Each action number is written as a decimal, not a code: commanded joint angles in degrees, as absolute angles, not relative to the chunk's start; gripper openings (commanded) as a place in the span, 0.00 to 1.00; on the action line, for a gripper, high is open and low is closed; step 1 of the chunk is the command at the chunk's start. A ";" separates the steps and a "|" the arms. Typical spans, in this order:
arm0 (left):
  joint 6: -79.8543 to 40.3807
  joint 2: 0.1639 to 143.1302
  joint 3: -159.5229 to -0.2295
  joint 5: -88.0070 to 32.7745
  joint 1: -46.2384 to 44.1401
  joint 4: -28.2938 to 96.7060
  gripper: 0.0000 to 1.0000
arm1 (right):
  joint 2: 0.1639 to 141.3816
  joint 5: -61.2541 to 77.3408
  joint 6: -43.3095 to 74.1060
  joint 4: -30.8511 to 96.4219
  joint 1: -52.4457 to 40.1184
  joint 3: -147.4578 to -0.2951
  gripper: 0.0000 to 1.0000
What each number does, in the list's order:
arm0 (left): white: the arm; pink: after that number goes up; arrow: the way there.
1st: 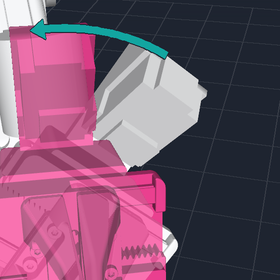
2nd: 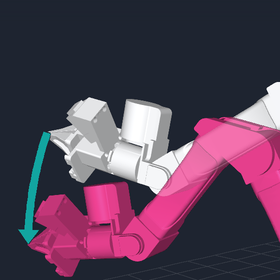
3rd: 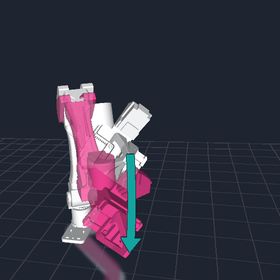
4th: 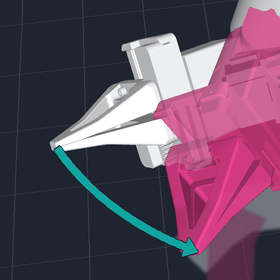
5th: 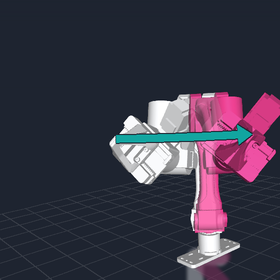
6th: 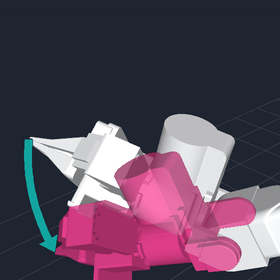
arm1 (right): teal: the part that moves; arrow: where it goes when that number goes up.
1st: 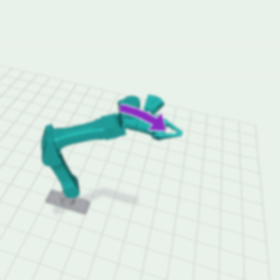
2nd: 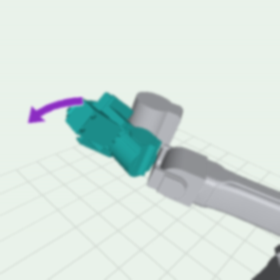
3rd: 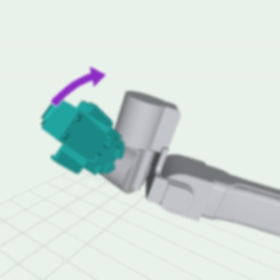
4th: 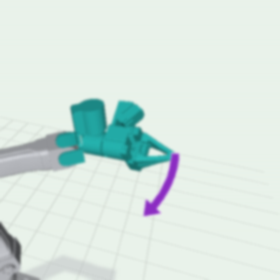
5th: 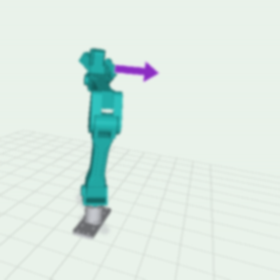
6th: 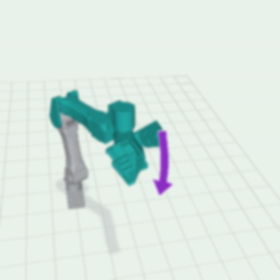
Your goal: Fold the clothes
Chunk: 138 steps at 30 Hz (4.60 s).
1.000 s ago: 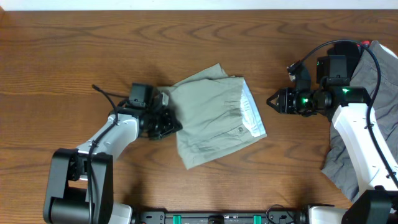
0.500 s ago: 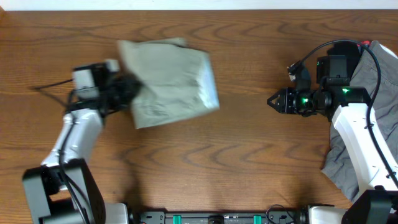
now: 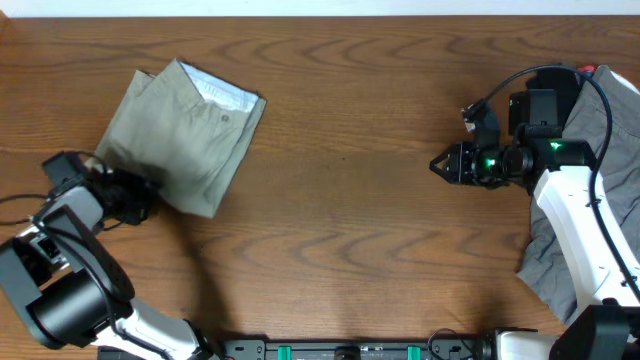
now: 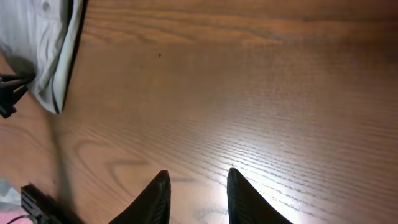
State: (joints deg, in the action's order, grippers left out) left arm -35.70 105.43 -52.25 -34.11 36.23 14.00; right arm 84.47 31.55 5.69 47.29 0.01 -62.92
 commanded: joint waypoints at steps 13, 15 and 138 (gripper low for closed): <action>-45.08 107.74 -44.71 -24.43 39.75 19.46 0.06 | 83.72 32.38 6.35 48.64 -0.45 -62.87 0.29; -44.62 107.72 -43.72 -24.84 38.24 19.49 0.06 | 83.72 32.38 6.35 48.49 -0.45 -62.87 0.29; 2.50 39.59 -66.65 -26.46 15.03 68.07 0.98 | 0.32 15.25 -4.80 30.04 -1.15 -8.88 0.99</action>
State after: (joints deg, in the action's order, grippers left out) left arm 2.81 39.59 -66.28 -26.55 15.25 68.10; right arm 0.69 15.38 -4.05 31.53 -1.37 -12.08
